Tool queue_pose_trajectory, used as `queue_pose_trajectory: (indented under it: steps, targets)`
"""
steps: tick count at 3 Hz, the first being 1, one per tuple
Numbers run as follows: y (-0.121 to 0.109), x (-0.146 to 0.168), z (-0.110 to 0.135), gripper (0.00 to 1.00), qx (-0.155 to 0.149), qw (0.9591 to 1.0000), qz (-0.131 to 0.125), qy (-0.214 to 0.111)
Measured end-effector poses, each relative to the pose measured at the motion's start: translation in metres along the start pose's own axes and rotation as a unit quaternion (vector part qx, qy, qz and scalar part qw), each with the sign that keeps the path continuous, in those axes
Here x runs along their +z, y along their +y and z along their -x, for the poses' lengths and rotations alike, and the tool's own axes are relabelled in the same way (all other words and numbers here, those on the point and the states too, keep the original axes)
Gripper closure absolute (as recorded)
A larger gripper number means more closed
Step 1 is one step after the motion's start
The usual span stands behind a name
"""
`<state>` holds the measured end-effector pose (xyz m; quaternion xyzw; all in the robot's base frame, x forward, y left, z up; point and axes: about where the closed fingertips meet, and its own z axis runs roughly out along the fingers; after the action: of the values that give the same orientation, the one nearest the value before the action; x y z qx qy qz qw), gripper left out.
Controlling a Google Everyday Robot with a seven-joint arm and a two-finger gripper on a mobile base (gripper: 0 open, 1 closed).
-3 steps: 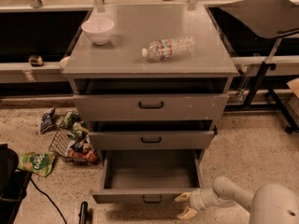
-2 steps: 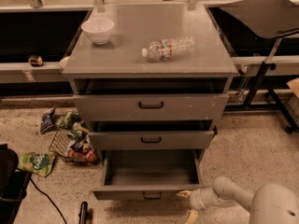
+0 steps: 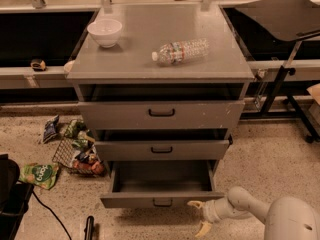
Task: Close bottom drawer
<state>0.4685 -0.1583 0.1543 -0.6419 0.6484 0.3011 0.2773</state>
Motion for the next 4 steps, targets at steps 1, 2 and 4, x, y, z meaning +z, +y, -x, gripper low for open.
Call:
queue_pose_trajectory:
  steps: [1,2,4]
  targets:
    - [-0.021,-0.007,0.005,0.42,-0.036,0.9992,-0.006,-0.014]
    - [-0.043,-0.017,0.010,0.65,-0.055,0.9978,-0.033,-0.019]
    - [-0.067,-0.022,0.005,0.85,-0.034,0.9959,-0.075,-0.037]
